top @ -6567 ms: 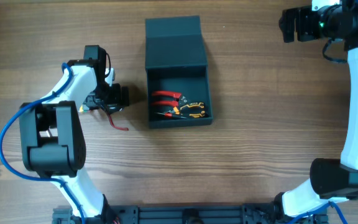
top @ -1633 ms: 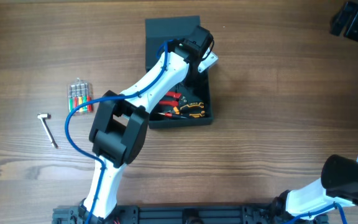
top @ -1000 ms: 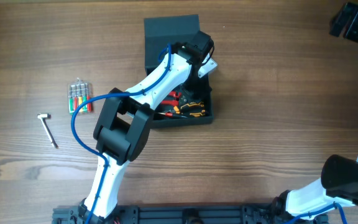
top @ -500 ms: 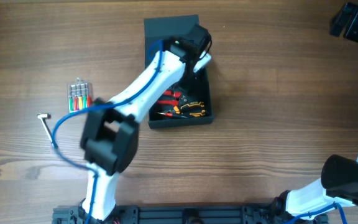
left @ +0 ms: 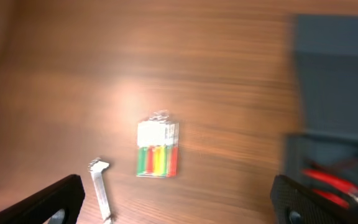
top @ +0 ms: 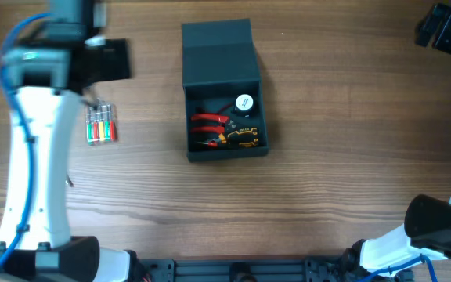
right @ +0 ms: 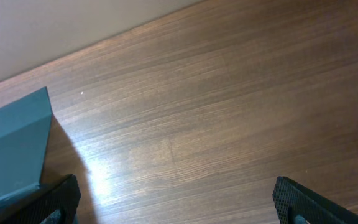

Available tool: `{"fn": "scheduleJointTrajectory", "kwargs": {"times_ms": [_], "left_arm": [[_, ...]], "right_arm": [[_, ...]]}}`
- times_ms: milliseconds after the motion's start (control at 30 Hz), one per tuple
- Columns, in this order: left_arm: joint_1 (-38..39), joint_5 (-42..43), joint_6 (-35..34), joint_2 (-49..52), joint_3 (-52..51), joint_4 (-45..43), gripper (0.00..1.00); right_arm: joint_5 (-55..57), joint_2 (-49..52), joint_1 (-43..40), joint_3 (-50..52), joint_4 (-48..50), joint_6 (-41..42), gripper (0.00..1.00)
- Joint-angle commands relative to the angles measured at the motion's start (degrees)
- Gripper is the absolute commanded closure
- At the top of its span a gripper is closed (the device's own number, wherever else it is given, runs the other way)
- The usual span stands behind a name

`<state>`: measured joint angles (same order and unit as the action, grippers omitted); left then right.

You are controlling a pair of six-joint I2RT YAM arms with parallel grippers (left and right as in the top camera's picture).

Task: Pack container
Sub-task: 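Move the left gripper back over the clear screwdriver pack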

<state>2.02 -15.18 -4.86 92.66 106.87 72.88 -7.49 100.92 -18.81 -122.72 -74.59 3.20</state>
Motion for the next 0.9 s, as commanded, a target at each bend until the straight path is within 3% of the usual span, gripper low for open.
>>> {"fn": "scheduleJointTrajectory", "kwargs": {"times_ms": [0, 133, 467, 700, 867], "left_arm": [[-9.29, 2.29, -6.05, 1.92, -2.16, 0.13, 0.0], [-14.58, 9.75, -6.36, 2.4, -8.9, -4.22, 0.01], [-15.8, 10.4, -4.74, 4.81, -33.35, -21.42, 0.0], [-15.8, 12.79, 5.25, 9.51, -37.51, -28.68, 0.0], [-15.93, 13.29, 7.56, 12.17, -37.51, -32.5, 0.0]], "right_arm": [[-0.48, -2.14, 0.24, 0.46, -0.04, -0.24, 0.0], [-0.48, -2.14, 0.24, 0.46, 0.11, -0.26, 0.0], [-0.48, -2.14, 0.24, 0.46, 0.28, -0.48, 0.0], [-0.46, -2.14, 0.24, 0.46, -0.57, -1.73, 0.0], [-0.46, -2.14, 0.24, 0.46, -0.55, -1.73, 0.0]]}}
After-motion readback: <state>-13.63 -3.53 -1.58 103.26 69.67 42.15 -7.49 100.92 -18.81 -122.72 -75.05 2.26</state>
